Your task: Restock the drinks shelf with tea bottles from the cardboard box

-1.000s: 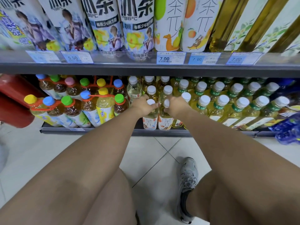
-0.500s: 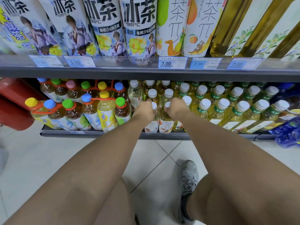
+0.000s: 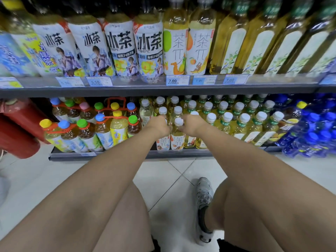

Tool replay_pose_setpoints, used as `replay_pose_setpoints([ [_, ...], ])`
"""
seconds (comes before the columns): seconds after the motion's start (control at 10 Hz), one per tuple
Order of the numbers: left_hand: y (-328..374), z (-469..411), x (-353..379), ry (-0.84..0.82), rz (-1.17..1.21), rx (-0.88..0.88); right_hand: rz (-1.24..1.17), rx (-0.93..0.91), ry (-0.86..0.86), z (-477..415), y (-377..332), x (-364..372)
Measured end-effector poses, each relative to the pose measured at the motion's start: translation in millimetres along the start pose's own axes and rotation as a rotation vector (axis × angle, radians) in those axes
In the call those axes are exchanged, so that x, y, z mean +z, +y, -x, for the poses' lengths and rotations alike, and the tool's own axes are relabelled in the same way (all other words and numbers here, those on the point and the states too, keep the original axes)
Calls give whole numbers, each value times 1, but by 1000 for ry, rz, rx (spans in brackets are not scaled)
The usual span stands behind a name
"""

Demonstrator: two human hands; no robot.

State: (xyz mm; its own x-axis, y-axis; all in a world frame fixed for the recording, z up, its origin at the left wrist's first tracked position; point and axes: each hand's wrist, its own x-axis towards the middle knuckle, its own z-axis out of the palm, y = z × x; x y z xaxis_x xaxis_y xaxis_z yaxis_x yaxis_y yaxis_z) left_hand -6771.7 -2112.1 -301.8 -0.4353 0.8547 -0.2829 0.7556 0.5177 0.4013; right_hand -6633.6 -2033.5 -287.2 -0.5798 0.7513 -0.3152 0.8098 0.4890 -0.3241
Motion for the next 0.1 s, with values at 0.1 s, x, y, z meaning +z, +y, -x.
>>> replay_pose_setpoints([
  [0.1, 18, 30, -27, 42, -11, 51, 32, -17, 70, 31, 1, -23],
])
